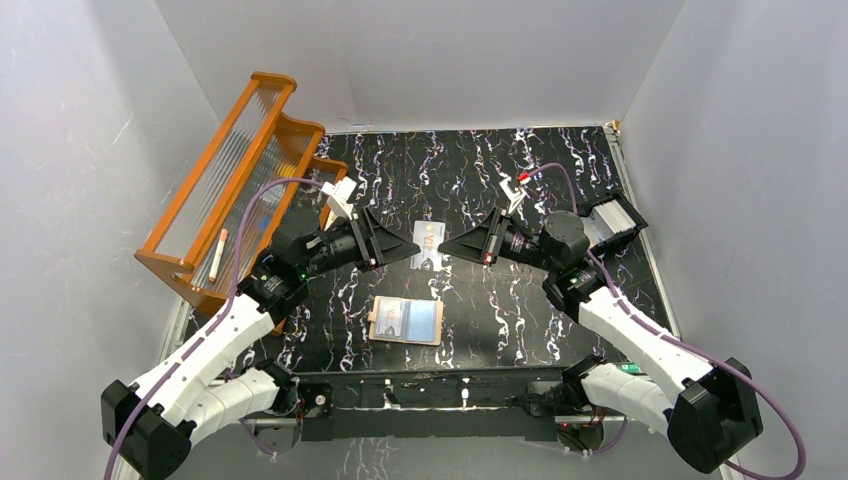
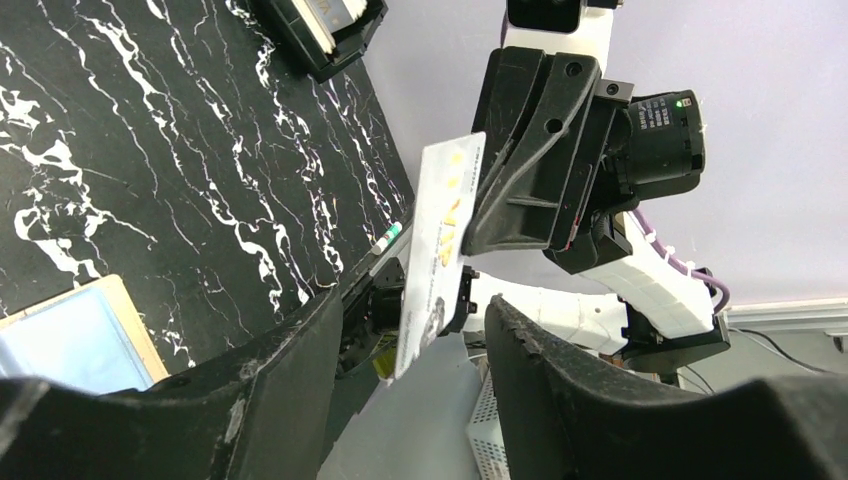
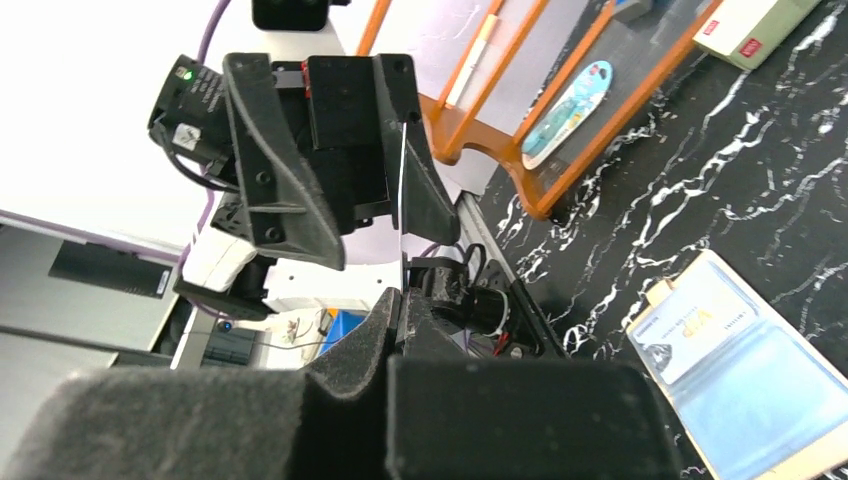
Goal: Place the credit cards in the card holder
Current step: Insert the credit card into the card holder.
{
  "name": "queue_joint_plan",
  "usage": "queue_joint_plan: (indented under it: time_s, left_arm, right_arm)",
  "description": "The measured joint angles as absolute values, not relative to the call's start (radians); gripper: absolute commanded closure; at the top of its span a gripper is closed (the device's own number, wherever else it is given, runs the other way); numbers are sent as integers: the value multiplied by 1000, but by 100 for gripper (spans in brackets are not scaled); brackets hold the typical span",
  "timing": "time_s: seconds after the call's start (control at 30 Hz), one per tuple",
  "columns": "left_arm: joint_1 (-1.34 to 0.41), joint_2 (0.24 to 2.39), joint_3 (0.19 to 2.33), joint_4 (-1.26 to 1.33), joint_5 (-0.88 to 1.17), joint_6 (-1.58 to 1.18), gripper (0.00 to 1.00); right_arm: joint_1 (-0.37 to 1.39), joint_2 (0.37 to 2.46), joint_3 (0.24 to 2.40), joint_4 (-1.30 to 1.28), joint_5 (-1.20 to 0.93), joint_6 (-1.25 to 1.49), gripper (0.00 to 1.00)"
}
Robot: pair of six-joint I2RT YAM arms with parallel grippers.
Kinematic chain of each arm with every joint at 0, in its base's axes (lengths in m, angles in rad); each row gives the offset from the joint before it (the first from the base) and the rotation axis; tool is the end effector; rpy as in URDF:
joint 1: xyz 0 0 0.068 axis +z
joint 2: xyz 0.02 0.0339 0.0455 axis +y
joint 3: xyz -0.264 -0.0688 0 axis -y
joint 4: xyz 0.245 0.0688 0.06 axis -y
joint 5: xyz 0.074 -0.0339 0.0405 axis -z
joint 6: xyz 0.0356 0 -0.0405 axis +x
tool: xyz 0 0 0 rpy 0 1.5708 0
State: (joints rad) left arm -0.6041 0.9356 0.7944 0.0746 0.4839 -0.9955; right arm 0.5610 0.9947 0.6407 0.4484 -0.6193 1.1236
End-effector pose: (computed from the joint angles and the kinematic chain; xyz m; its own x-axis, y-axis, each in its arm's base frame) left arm 0.1714 -0.1384 0.3439 -0.7722 -0.3694 -0.5169 0.4355 0.2846 -0.8540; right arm 0.1832 0.1395 0.3159 -0.7973 0.3661 -0.4798 -0.4709 0.1200 0.8740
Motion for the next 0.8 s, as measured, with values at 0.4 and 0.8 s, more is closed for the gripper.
queue_joint_plan:
  time_s: [0.4, 0.8]
  left_arm:
    - [-604, 954, 791, 133, 518, -1003, 100]
    - [-604, 957, 791, -13, 498, -923, 100]
  right_arm:
    - [605, 1029, 620, 528, -635, 1160, 94]
    - [609, 986, 613, 285, -530, 1061, 53]
